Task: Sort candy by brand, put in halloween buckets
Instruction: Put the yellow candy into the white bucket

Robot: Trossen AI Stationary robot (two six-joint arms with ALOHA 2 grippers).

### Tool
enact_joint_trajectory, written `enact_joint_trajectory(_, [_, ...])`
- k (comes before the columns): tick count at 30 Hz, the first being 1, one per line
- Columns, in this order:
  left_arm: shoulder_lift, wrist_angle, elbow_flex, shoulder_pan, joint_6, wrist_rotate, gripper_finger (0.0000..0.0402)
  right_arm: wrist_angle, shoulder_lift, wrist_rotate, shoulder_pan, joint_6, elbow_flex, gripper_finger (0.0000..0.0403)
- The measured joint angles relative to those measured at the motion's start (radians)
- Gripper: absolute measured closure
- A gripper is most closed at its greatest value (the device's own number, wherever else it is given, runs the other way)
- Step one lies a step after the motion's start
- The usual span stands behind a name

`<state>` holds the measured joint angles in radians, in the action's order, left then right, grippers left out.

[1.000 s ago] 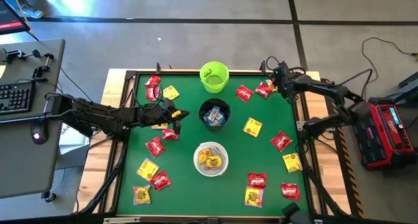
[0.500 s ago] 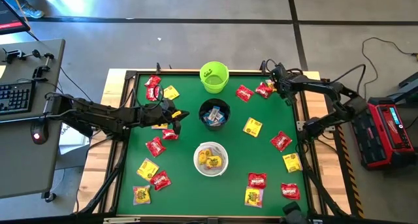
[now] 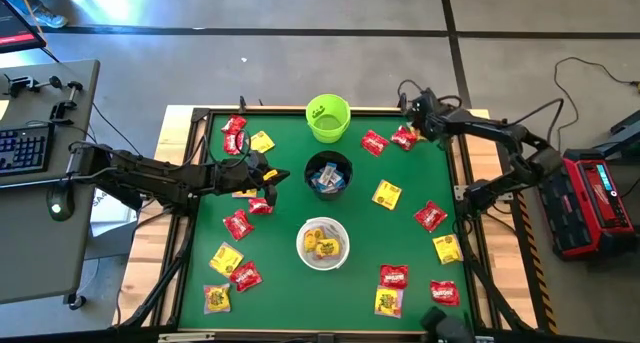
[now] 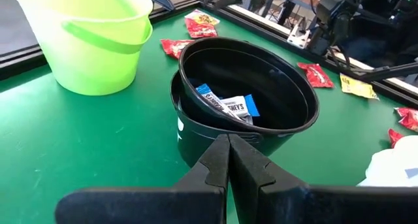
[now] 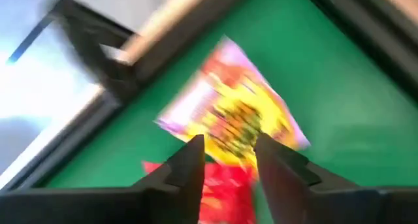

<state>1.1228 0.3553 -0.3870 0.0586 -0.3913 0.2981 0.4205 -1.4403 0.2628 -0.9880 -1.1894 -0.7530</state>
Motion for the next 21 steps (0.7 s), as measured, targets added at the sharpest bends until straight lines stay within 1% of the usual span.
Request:
enact_joint_trajectory(4, [0.000, 0.000, 0.000, 0.000, 0.001, 0.000, 0.0402, 0.027, -0.005, 0.006, -0.002, 0.195, -0.030, 0.0243])
enact_joint_trajectory(9, [0.000, 0.000, 0.000, 0.000, 0.001, 0.000, 0.0401, 0.026, -0.054, -0.038, -0.002, 0.380, -0.080, 0.0218])
enact_joint_trajectory(11, [0.000, 0.000, 0.000, 0.000, 0.001, 0.000, 0.0401, 0.082, -0.089, -0.056, -0.006, 0.459, -0.126, 0.0209])
enact_joint_trajectory(16, [0.000, 0.000, 0.000, 0.000, 0.001, 0.000, 0.0401, 0.265, -0.201, -0.055, -0.007, 0.606, -0.277, 0.0192])
enact_joint_trajectory(21, [0.000, 0.000, 0.000, 0.000, -0.007, -0.001, 0.0402, 0.338, -0.326, -0.045, -0.013, 0.703, -0.396, 0.0187])
